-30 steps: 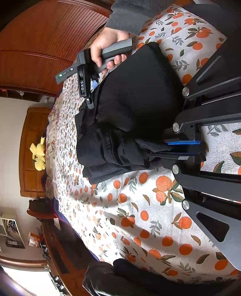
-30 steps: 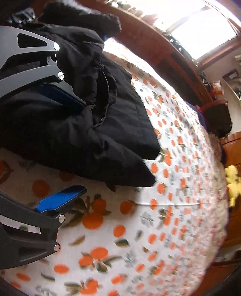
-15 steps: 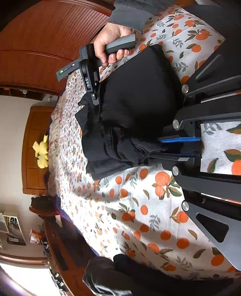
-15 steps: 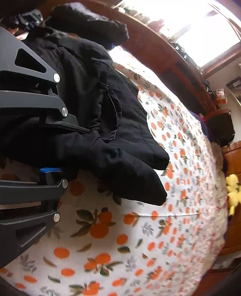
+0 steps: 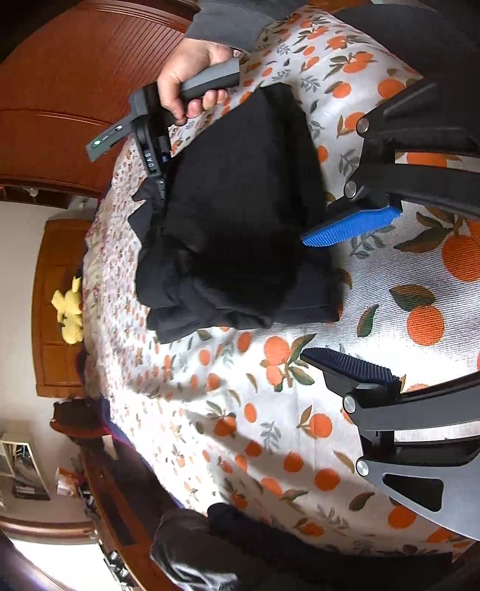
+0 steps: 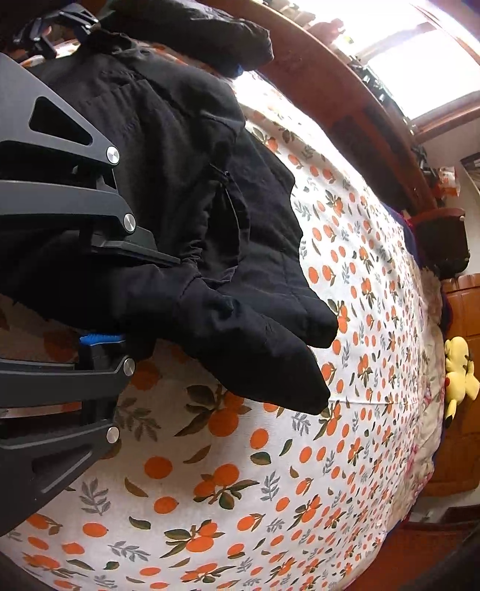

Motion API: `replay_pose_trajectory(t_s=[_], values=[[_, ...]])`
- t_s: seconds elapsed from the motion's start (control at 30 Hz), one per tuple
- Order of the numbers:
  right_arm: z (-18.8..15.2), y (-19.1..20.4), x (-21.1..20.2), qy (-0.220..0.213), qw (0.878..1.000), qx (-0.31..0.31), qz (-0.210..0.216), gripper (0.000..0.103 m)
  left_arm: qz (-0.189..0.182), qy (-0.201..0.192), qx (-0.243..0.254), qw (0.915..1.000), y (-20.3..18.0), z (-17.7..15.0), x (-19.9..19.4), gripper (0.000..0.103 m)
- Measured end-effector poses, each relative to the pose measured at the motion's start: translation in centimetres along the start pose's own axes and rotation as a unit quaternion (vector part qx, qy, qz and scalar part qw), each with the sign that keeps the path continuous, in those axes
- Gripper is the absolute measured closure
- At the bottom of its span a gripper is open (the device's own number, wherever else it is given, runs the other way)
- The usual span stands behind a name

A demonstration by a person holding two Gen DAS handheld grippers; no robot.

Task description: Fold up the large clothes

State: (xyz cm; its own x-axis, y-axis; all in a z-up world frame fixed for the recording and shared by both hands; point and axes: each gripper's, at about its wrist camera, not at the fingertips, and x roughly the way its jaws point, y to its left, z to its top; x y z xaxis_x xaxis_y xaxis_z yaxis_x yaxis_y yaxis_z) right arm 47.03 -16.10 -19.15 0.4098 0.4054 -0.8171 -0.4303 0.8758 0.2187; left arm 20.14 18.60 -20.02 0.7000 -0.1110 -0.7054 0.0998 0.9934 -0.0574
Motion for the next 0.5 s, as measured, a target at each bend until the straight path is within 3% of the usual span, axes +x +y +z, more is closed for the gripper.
replay_pose_trajectory(t_s=[0.37,0.43,0.5], values=[[-0.2,-0.9,0.9,-0.003,1.0,0.022,0.012,0.066,-0.003,0.026,-0.022,0.9994,0.6,-0.3,2.0,0.044],[-0.2,-1.2,1.1,-0.004,0.999,0.031,0.018,0.064,-0.01,0.028,-0.024,0.9993,0.4,-0.4,2.0,0.049],[-0.3,-1.5,1.3,-0.006,0.999,0.042,0.025,0.06,-0.023,0.032,-0.029,0.9988,0.3,-0.4,2.3,0.062]])
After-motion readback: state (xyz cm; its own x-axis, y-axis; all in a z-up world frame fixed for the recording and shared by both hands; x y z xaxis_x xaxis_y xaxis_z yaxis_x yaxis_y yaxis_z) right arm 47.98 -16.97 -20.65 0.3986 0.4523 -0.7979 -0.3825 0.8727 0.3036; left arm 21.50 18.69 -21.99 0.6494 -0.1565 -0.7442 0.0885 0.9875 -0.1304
